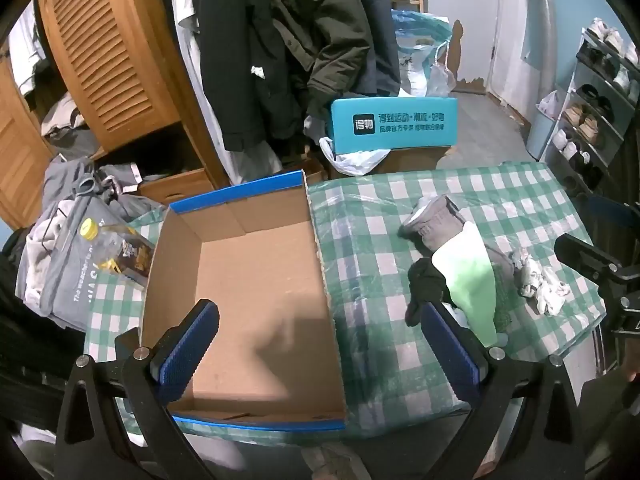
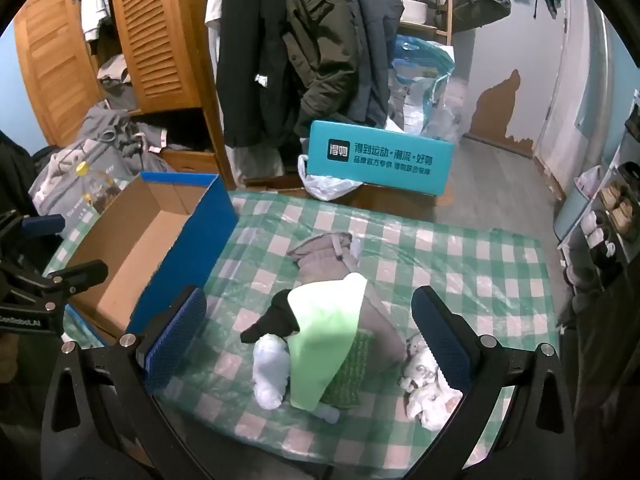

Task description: Organize soft objects

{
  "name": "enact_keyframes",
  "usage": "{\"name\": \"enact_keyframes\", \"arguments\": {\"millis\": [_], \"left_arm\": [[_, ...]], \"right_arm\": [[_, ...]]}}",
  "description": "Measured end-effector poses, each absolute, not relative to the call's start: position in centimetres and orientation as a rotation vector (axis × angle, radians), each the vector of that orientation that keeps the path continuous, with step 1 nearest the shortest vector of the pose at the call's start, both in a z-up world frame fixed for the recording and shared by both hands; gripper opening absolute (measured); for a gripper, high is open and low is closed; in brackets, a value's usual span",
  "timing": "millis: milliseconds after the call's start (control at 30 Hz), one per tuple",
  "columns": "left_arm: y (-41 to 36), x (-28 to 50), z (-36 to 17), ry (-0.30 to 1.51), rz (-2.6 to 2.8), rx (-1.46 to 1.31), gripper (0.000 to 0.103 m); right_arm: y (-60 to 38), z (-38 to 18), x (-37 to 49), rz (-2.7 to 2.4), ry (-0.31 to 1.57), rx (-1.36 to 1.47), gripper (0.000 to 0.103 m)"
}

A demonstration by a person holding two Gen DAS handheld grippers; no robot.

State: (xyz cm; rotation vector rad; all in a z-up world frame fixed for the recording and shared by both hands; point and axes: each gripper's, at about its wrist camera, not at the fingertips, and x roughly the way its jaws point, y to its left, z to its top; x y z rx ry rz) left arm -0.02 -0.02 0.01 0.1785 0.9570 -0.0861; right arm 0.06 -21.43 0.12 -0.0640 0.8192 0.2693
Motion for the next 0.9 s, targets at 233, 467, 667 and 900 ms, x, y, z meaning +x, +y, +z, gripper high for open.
{"name": "enact_keyframes", "arguments": {"millis": [233, 467, 667, 900], "left_arm": [[-0.1, 0.0, 0.0, 0.959, -0.083, 0.17, 0.102], [-1.1, 0.1, 0.0, 0.958, -0.096, 0.168, 0.102], [-0.7, 0.1, 0.1, 0.956, -0.098, 0.162, 0.102], [-0.1, 0.0, 0.0, 0.96, -0.106, 0.151, 0.102]], "right_arm": [[-21.6, 0.2, 0.0, 0.266, 0.824, -0.055, 0.101], [-21.8, 0.1, -0.1, 0.27, 0.826, -0.061, 0.101], [-21.8, 0.0, 0.0, 0.268, 0.827, -0.061, 0.101], [-21.6, 0.0, 0.0, 0.266, 0.829, -0.064, 0.101]]}}
